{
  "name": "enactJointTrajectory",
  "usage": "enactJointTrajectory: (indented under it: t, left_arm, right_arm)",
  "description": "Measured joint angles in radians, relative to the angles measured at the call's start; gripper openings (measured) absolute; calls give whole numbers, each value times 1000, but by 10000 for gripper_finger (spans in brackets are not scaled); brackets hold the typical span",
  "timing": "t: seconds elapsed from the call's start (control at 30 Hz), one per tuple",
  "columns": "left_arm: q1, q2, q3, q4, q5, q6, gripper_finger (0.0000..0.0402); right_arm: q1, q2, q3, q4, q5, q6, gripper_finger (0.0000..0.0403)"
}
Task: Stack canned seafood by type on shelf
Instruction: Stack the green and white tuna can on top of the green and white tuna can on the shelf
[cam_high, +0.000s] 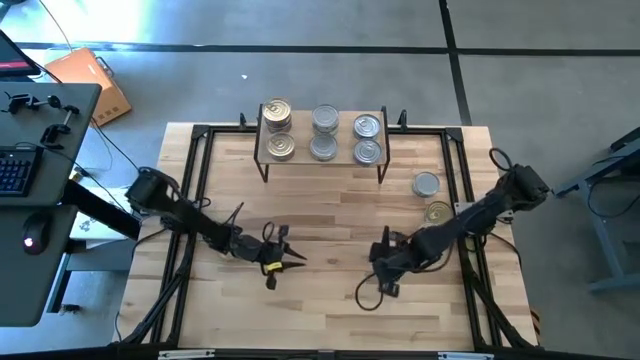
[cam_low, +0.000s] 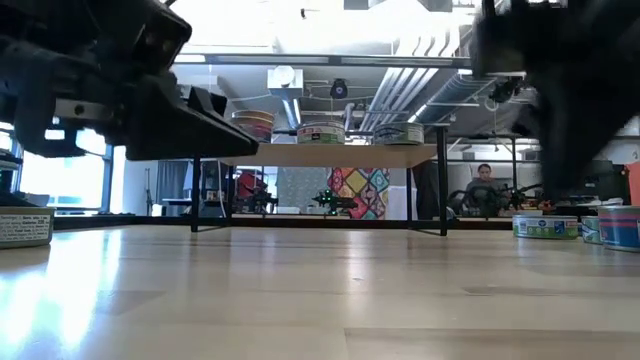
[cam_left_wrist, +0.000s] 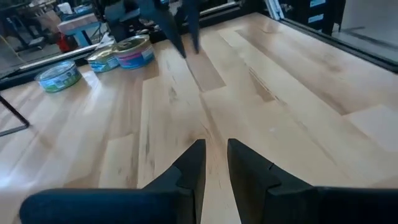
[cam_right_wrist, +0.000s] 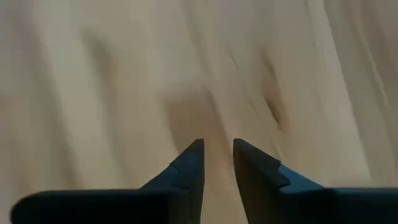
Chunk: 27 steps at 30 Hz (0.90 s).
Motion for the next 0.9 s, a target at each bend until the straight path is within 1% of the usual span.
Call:
enactJointTrajectory:
  t: [0.07,0.13,0.2,0.3,0.4,0.47,0.53,0.6,0.77,0.9]
  left_arm:
    - [1,34,3,27,2,-5,57]
    - [1,57,2,48,3,-6,57]
    - [1,72,5,52,3,-6,57]
    - [1,79,5,56,3,-6,57]
    - [1,79,5,58,3,-6,57]
    - [1,79,5,61,3,-6,57]
    - [1,79,5,61,3,-6,57]
    - [1,79,5,61,4,-7,57]
    - [1,79,5,61,4,-6,57]
    - [1,79,5,61,4,-6,57]
  right_arm:
    - [-17,0,-2,-142,-42,47,64]
    - [-40,0,-3,-260,-37,77,48]
    - [-67,-9,-3,-349,6,92,31]
    - [-121,-35,-2,-410,72,94,8]
    - [-194,-58,-2,-527,144,108,3]
    - [-246,-75,-3,-592,224,101,4]
    - [-299,-106,-23,-602,275,57,1]
    - [-367,-146,-60,-584,274,1,1]
    - [-555,-249,-181,-552,298,-28,0]
    - [-670,-310,-259,-452,304,-54,0]
